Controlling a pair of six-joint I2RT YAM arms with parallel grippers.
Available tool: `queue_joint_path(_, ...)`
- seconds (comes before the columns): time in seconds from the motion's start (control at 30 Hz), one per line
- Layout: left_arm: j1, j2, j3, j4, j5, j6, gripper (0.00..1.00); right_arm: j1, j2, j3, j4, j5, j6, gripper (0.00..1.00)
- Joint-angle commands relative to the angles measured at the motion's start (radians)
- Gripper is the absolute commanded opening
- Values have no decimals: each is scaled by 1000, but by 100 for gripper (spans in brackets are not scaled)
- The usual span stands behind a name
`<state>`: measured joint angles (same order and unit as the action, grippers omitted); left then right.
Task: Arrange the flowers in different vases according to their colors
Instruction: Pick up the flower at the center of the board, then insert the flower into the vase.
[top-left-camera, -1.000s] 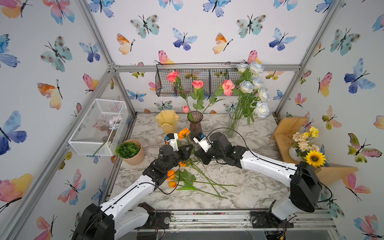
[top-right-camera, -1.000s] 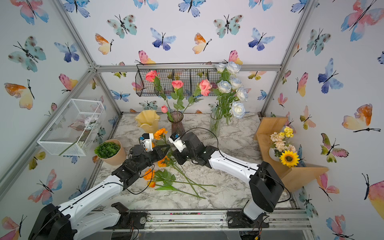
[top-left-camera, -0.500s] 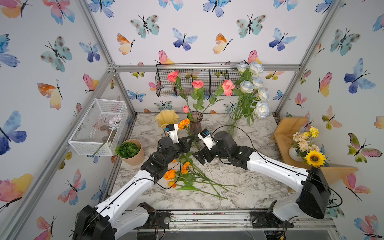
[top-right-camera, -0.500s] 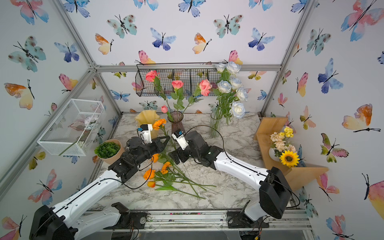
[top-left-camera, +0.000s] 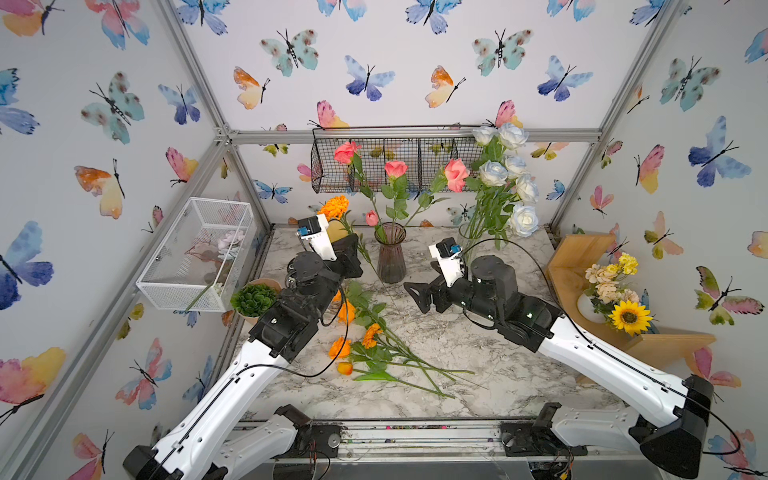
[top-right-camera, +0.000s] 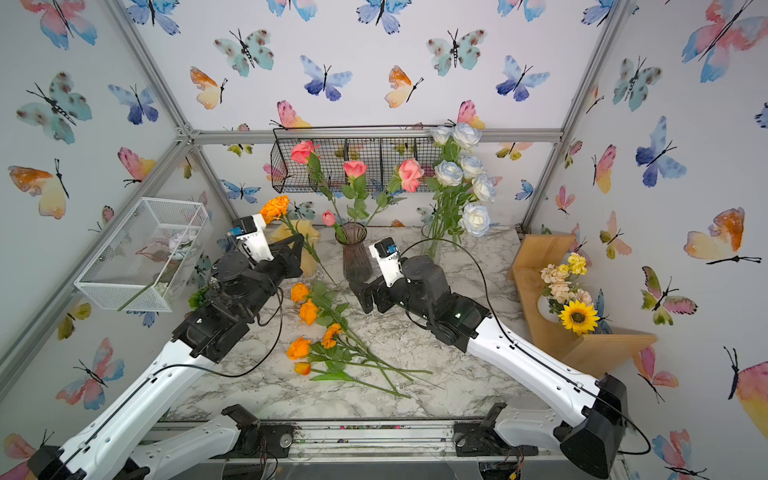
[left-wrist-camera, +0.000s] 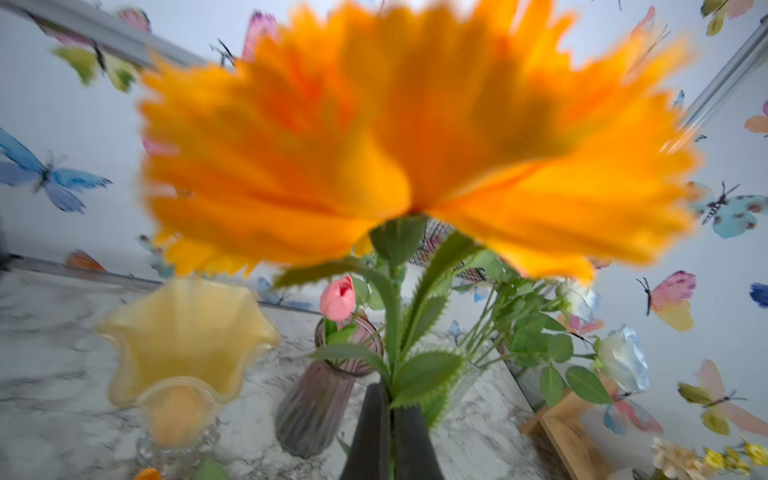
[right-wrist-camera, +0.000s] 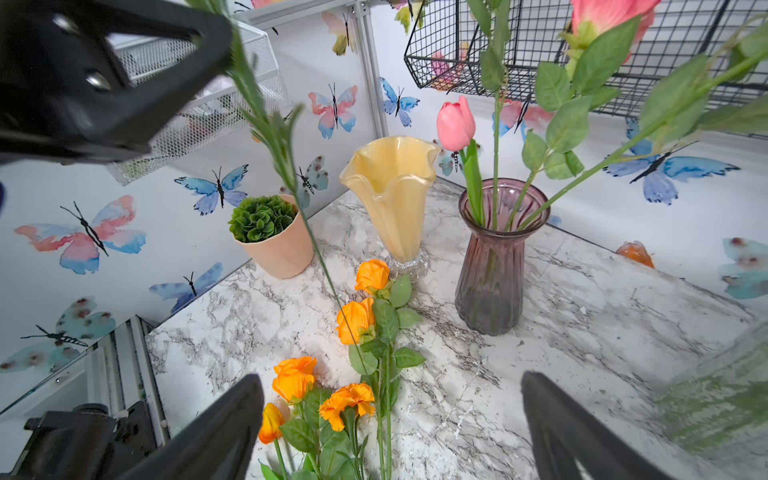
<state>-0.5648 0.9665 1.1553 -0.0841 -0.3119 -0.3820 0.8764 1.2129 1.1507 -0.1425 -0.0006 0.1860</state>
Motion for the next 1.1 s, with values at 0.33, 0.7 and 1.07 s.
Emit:
queue_joint_path(0.33, 196, 207, 347, 134, -136, 409, 0, -8, 4, -44, 20, 18, 23, 99)
queue_joint_path(0.7, 347, 456, 356, 315, -10, 336, 0, -15, 33, -57, 29, -6, 31, 99)
queue_joint_path(1.07, 355, 545, 314, 300, 0, 271, 4, -46, 79, -54, 33, -37, 27, 99)
